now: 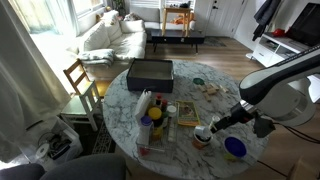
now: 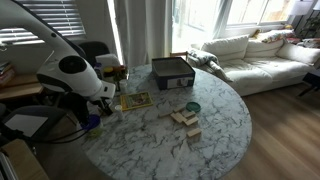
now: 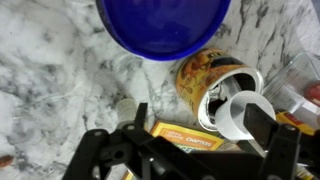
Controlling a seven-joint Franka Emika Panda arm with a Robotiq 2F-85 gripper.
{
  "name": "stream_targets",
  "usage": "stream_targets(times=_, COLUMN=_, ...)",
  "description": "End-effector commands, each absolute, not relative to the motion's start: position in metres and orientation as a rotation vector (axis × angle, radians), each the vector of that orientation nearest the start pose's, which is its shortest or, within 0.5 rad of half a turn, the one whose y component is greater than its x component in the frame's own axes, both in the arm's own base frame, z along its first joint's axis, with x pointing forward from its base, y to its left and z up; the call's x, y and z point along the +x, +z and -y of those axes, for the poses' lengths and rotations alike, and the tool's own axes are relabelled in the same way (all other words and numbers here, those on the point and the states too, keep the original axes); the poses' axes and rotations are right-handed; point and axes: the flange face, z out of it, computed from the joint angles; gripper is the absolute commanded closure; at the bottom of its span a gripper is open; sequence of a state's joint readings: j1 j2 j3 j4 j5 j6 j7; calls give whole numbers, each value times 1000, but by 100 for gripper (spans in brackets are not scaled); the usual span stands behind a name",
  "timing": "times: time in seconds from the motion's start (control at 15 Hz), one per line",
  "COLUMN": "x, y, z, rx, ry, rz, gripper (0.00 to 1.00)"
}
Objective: Put the scoop in the orange can then put the can in the clear box
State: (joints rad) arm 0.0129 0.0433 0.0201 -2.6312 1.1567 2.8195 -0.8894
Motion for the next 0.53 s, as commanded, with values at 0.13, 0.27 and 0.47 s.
stream_targets(times=0.13, x=422, y=237, z=39, rx=-2820, ry=-315, rz=-252, gripper=0)
stream_targets(times=0.27, x=429, y=234, z=34, rx=-2851, ry=-311, rz=-262, gripper=2)
stream_targets(times=0.47, x=437, y=234, z=28, rx=-2862, ry=-298, rz=-266, gripper=3)
